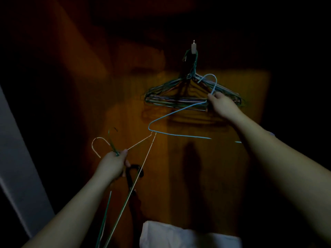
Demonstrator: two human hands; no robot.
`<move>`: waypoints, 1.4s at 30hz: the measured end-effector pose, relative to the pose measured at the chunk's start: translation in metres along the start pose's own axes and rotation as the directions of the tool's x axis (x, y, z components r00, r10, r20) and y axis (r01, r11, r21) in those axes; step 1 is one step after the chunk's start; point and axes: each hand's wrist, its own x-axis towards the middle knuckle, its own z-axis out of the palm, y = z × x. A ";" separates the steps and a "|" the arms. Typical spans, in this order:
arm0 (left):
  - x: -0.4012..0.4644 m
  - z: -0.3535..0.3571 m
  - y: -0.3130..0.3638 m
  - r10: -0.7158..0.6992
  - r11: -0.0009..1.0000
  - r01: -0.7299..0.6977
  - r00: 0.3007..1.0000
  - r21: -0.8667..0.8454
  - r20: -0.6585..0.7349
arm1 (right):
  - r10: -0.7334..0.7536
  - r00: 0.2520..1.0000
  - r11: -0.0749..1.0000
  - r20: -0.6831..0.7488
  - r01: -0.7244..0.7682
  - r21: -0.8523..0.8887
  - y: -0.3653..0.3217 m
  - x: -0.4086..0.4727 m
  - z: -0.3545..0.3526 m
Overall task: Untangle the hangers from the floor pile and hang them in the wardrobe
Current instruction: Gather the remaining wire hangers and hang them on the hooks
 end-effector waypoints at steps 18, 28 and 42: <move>0.022 -0.011 0.045 -0.020 0.999 0.022 0.999 -0.041 0.047 | -0.045 0.986 0.965 -0.158 0.084 0.250 -0.046 0.115 -0.037; 0.024 -0.004 0.072 0.012 0.995 -0.002 0.995 -0.100 0.095 | -0.097 0.981 0.979 -0.166 0.124 0.161 -0.049 0.129 -0.016; 0.013 -0.002 0.086 0.046 0.992 -0.034 0.994 -0.125 0.102 | -0.169 0.978 0.979 -0.124 0.181 0.096 -0.038 0.130 0.001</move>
